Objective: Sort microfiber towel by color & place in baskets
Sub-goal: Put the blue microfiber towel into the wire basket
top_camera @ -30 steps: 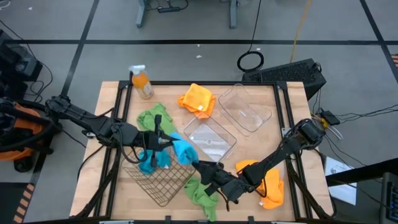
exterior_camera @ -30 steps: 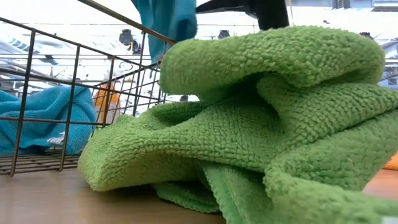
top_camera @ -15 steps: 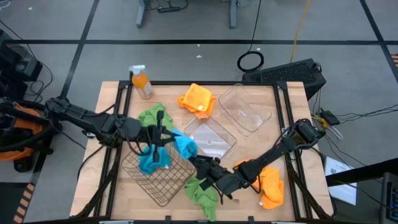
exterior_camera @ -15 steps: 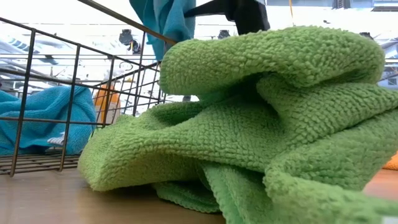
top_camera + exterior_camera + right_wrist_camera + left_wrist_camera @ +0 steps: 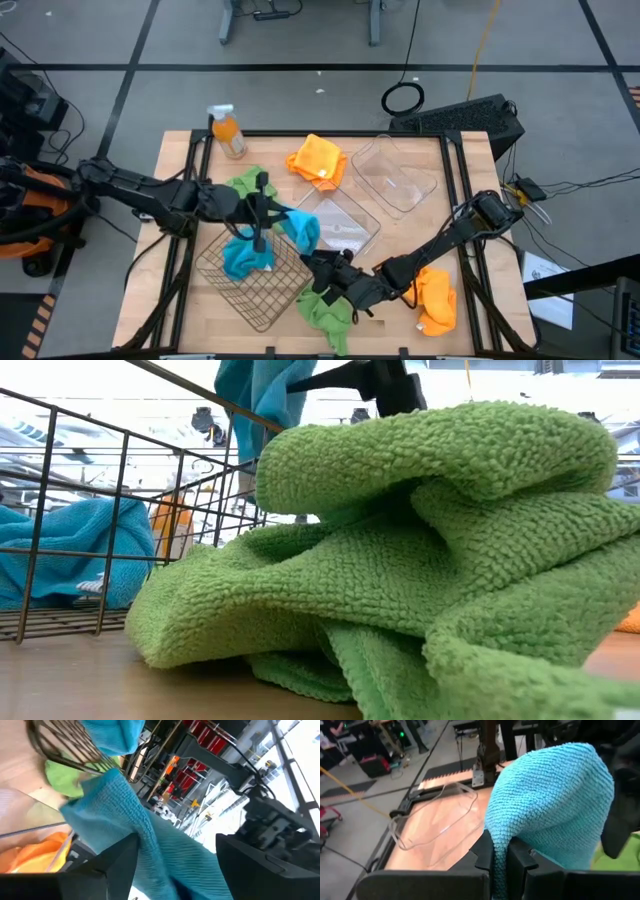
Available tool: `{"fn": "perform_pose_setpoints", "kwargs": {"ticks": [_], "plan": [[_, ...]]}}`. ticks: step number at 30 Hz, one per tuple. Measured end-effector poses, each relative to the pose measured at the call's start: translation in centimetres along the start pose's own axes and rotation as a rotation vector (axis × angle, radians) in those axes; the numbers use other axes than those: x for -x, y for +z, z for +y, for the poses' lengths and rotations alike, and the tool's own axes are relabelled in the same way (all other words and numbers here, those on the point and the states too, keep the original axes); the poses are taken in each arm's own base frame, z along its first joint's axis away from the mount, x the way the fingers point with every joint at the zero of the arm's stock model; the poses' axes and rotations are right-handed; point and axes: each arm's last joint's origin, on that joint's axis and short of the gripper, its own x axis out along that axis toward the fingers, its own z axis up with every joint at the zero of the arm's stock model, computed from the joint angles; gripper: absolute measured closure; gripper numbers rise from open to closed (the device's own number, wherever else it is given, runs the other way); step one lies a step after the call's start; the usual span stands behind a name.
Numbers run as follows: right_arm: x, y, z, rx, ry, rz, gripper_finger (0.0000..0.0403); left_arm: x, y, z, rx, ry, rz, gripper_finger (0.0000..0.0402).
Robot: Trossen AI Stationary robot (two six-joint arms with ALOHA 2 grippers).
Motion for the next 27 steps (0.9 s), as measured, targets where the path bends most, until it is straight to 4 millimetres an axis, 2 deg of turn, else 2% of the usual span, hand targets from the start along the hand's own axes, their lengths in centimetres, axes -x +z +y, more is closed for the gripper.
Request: {"fn": "perform_pose_setpoints", "kwargs": {"ticks": [9,13,17,23,25,27], "plan": [[-1.2,-0.8,0.3,0.042,0.016,0.030,0.0149,-1.2,-0.6,-0.2,0.015,-0.007,0.044,0.0377],[-1.7,-1.2,0.3,-0.040,0.010,0.039,0.0157,-1.2,-0.6,-0.3,0.043,-0.014,0.045,0.0377],[-1.9,-1.5,0.0,-0.189,-0.016,0.036,0.0217,-1.2,-0.6,-0.3,0.052,-0.014,0.045,0.0377],[-1.8,-1.3,0.1,-0.254,-0.011,0.031,0.0378,-1.2,-0.6,-0.3,0.061,-0.014,0.045,0.0377],[-1.8,-1.4,0.0,-0.293,-0.017,0.033,0.0390,-1.2,-0.6,-0.3,0.060,-0.015,0.045,0.0377],[-1.8,-1.5,-0.4,-0.410,-0.042,0.046,0.0390,-1.1,-0.6,-0.5,0.057,-0.022,0.043,0.0377]]}}
